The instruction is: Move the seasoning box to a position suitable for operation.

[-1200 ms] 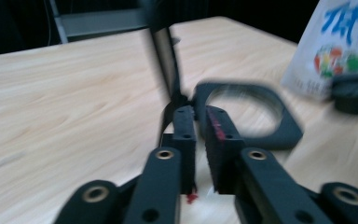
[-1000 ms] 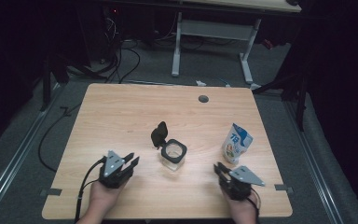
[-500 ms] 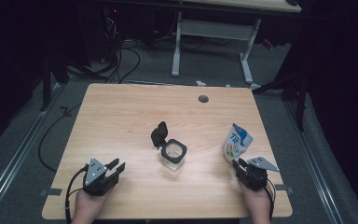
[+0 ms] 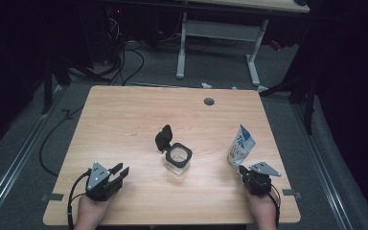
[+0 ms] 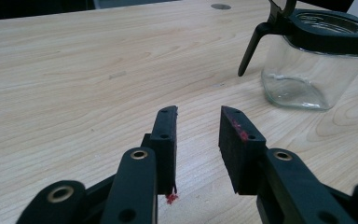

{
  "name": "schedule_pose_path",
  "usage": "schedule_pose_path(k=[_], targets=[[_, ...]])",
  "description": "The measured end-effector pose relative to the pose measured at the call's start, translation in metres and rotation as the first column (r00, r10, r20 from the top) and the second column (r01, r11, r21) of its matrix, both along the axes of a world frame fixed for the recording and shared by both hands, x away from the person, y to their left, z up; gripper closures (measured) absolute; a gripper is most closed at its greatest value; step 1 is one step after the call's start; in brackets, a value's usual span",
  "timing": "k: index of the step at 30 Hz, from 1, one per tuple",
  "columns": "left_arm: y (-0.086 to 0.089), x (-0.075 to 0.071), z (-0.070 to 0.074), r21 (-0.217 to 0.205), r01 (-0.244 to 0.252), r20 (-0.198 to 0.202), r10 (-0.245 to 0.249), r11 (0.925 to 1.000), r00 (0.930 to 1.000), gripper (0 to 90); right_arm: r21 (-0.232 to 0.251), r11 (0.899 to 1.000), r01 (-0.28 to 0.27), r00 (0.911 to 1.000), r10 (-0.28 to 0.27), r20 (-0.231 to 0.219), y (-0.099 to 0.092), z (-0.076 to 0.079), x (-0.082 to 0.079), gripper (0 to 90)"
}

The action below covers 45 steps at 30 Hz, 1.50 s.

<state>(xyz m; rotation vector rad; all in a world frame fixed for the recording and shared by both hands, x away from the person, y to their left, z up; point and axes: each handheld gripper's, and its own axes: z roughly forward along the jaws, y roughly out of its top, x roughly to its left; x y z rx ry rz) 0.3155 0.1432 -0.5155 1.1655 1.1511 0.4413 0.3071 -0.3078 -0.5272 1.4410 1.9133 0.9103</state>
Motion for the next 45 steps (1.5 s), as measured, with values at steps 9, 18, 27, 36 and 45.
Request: schedule_pose_path(k=[9, 18, 27, 36, 45], targets=[[0.002, 0.001, -0.001, -0.007, -0.010, -0.002, 0.010, 0.9999, 0.9999, 67.4, -0.006, 1.000, -0.012, 0.9991, 0.012, -0.041, 0.010, -0.001, 0.010, 87.4], [0.003, 0.001, -0.001, -0.012, -0.009, -0.003, 0.009, 0.9999, 1.0000, 67.6, -0.016, 0.999, -0.050, 0.9979, 0.050, -0.042, 0.027, -0.002, 0.003, 90.0], [0.000, 0.000, -0.002, -0.006, 0.001, -0.002, -0.001, 1.0000, 1.0000, 67.8, -0.014, 0.996, -0.090, 0.9952, 0.089, -0.039, 0.057, -0.002, -0.027, 90.0], [-0.002, 0.000, -0.002, -0.004, 0.007, -0.003, -0.007, 1.0000, 1.0000, 67.8, -0.005, 0.992, -0.125, 0.9922, 0.124, -0.007, 0.063, 0.002, -0.050, 80.3], [-0.006, -0.002, -0.003, 0.005, 0.015, 0.000, -0.015, 0.9999, 0.9999, 67.9, -0.011, 0.999, -0.035, 0.9993, 0.035, 0.012, 0.033, 0.005, -0.049, 90.0]])
